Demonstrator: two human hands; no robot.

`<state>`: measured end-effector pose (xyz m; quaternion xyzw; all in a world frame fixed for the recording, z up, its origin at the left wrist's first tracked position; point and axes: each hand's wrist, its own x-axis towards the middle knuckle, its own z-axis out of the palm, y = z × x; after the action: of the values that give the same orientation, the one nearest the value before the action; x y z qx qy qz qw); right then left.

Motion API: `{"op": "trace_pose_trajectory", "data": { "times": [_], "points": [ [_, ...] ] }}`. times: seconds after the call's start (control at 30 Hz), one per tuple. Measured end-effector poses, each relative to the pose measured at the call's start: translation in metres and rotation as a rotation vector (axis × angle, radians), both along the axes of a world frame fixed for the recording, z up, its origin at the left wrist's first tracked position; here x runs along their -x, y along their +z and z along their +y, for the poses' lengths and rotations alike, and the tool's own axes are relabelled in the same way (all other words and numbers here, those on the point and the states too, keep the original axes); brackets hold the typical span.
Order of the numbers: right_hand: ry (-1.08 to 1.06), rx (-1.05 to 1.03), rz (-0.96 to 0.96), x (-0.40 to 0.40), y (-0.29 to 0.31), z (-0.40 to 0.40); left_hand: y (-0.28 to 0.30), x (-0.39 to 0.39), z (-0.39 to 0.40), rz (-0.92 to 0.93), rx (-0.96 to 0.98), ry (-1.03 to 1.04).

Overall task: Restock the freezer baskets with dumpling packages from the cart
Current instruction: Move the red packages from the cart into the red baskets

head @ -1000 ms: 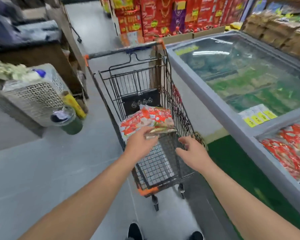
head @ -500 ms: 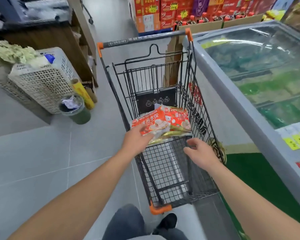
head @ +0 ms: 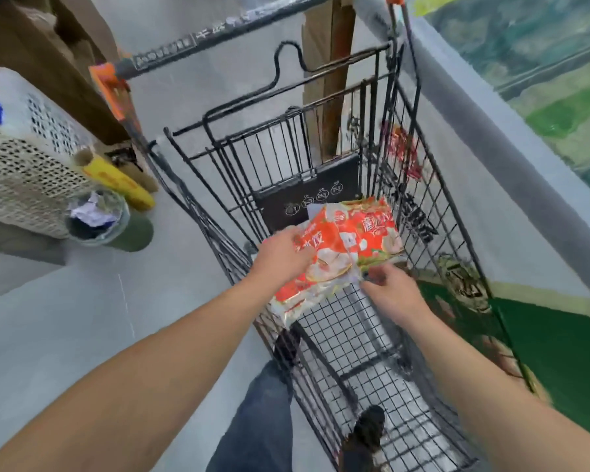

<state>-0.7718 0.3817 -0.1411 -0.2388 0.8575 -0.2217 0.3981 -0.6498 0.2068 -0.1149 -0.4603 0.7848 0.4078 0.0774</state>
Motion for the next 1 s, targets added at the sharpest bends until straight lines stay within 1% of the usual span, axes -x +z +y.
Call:
{"op": "trace_pose_trajectory", "data": {
  "times": [0.17,0.27,0.37,0.47,0.6,0.63,0.73,0.83,0.93,1.0],
  "points": [
    [-0.068,-0.050,-0.008,0.014,-0.037,-0.051,-0.044,0.038,-0.049,-0.063,-0.045,-0.074],
    [-0.104,-0.080,-0.017,0.025,-0.067,-0.080,-0.080,0.055,-0.073,-0.142,-0.137,-0.133],
    [-0.161,-0.068,0.052,0.034,-0.089,-0.101,-0.109,0.067,-0.089,-0.201,-0.198,-0.194],
    [-0.246,-0.037,0.087,0.041,-0.105,-0.123,-0.137,0.073,-0.099,-0.269,-0.202,-0.217],
    [-0.224,-0.048,0.031,0.044,-0.124,-0.147,-0.165,0.075,-0.106,-0.343,-0.205,-0.299],
    [-0.241,-0.057,0.027,0.045,-0.128,-0.149,-0.169,0.074,-0.106,-0.357,-0.200,-0.336],
    [-0.385,-0.036,-0.027,0.051,-0.130,-0.144,-0.176,0.070,-0.107,-0.380,-0.182,-0.412],
    [-0.486,0.000,-0.071,0.049,-0.123,-0.123,-0.180,0.068,-0.106,-0.400,-0.152,-0.498],
    [-0.594,-0.007,-0.117,0.039,-0.115,-0.095,-0.178,0.056,-0.105,-0.432,-0.065,-0.623],
    [-0.679,-0.019,-0.158,0.033,-0.115,-0.077,-0.178,0.047,-0.104,-0.451,0.001,-0.667]
  ]
}}
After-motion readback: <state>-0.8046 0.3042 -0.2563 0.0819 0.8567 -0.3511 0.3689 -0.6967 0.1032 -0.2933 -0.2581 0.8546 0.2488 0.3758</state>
